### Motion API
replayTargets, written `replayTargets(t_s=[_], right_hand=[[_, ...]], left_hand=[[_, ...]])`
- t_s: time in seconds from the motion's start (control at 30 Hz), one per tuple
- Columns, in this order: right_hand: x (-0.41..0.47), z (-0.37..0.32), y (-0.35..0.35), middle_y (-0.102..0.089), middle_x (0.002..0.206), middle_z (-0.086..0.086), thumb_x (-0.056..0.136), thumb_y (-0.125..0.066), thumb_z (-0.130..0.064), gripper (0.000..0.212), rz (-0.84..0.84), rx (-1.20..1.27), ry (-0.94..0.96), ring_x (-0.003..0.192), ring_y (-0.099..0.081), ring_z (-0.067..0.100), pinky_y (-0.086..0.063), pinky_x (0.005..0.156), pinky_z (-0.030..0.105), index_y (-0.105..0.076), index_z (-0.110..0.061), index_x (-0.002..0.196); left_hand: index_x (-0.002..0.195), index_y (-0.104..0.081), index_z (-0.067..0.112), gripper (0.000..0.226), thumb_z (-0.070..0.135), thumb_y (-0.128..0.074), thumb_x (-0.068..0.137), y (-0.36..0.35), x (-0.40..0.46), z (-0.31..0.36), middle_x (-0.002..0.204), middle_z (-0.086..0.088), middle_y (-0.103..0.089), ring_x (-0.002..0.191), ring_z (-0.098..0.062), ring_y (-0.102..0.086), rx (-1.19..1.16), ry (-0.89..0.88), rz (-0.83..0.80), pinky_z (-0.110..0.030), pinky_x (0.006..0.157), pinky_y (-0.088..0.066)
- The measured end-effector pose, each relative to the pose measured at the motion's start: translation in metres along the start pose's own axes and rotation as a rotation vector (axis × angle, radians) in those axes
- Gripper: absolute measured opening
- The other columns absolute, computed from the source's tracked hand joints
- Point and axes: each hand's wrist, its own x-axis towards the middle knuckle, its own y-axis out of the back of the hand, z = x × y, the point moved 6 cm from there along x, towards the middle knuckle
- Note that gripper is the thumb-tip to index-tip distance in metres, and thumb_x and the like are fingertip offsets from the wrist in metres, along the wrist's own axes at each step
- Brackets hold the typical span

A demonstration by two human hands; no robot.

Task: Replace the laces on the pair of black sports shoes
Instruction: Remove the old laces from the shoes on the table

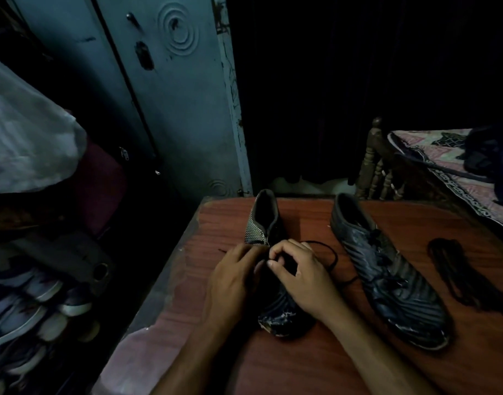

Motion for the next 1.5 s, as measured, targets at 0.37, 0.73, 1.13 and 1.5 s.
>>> replayTargets(t_s=[0.37,0.73,1.13,1.5], right_hand=[[-0.012,0.001,-0.003,-0.054,0.079,-0.013,0.081,-0.077,-0.019,0.016,0.099,-0.12,-0.054,0.087,-0.049,0.008,-0.042,0.078,0.023,-0.065,-0.027,0.089],[-0.013,-0.002,0.0,-0.045,0.082,-0.017,0.09,-0.049,-0.049,0.023,0.083,-0.239,0.046,0.084,-0.043,0.007,-0.042,0.075,0.026,-0.06,-0.03,0.096],[-0.011,-0.002,0.002,-0.056,0.09,-0.017,0.088,-0.062,-0.045,0.018,0.007,-0.048,0.055,0.098,-0.05,0.004,-0.037,0.084,0.012,-0.071,-0.033,0.097],[-0.011,0.001,-0.004,-0.049,0.086,-0.017,0.08,-0.072,-0.03,0.014,0.04,-0.236,-0.022,0.089,-0.043,0.005,-0.035,0.077,0.014,-0.063,-0.03,0.09]], left_hand=[[0.112,-0.058,0.028,0.022,0.04,-0.046,0.097,0.005,-0.008,0.006,0.106,0.009,-0.052,0.075,-0.017,-0.059,-0.037,-0.051,-0.011,-0.027,0.053,-0.042],[0.116,-0.06,0.025,0.025,0.035,-0.05,0.096,0.007,-0.01,0.013,0.104,0.01,-0.057,0.082,-0.016,-0.062,-0.109,-0.079,0.004,-0.039,0.064,-0.054],[0.112,-0.061,0.036,0.027,0.051,-0.045,0.096,0.004,-0.003,-0.006,0.106,0.017,-0.057,0.085,0.001,-0.056,-0.113,0.054,0.024,-0.041,0.063,-0.056],[0.096,-0.061,0.012,0.015,0.025,-0.054,0.094,0.013,-0.009,0.019,0.096,0.005,-0.045,0.075,-0.015,-0.053,-0.218,-0.138,-0.028,-0.042,0.063,-0.049]])
